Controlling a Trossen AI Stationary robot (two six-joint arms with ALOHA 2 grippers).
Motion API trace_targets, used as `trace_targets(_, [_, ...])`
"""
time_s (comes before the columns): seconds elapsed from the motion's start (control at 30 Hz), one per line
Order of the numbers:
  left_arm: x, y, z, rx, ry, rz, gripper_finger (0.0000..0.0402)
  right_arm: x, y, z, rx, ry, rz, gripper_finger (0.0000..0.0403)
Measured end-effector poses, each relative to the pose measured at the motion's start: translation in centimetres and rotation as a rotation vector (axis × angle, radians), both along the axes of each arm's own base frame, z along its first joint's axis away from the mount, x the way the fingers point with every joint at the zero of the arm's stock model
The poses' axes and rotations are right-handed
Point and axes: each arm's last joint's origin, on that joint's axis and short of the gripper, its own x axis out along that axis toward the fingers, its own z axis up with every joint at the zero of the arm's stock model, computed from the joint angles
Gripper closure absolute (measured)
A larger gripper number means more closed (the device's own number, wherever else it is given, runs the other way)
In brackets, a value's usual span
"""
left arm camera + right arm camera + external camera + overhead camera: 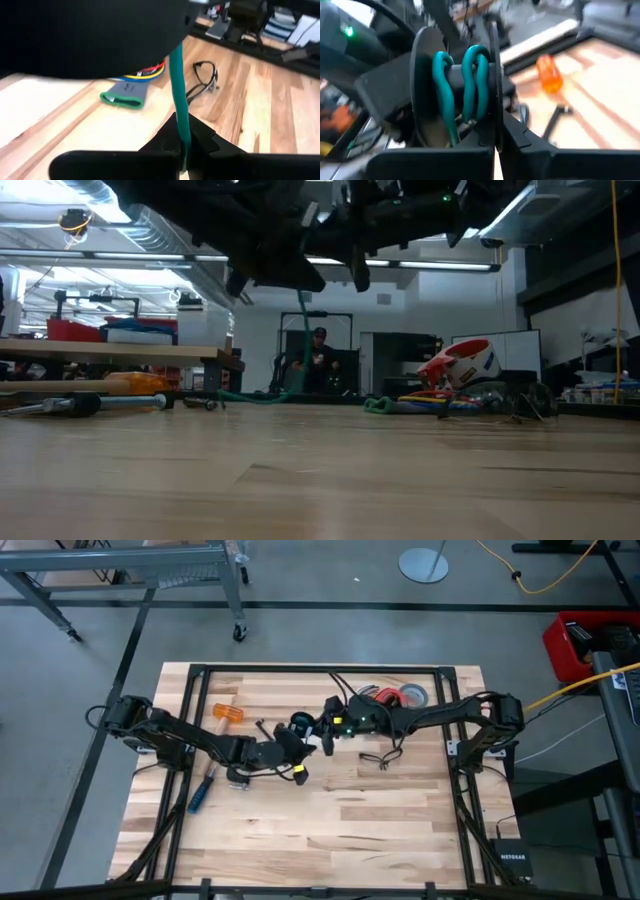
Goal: Coil cords
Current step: Coil the green wire to the spool
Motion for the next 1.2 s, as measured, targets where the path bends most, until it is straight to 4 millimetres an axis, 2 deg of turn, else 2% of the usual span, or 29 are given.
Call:
trace_targets(0.3, [-0.4,-0.2,-0.7,0.053,0.093,-0.03,0.0401,-3.0,-1.0,-0.4,0.064,0.276,0.245,0.04])
trace_targets(0.57, [-0.4,-0.2,-0.8,0.052,0.109,-0.036,0.0401,-4.3,-0.8,-1.2,0.04,0.424,0.319,0.04])
trace_targets(0.93, [-0.4,-0.4,-1.0,0.052,0.139,-0.114,0.04,-4.7,-0.6,-1.6,0.038,0.479,0.352,0.04])
trace_targets(1.2, [-0.7,-0.6,-1.5,0.037,0.199,-0.186,0.0369,-5.1,-0.5,-2.0,0.041,0.513,0.39,0.04])
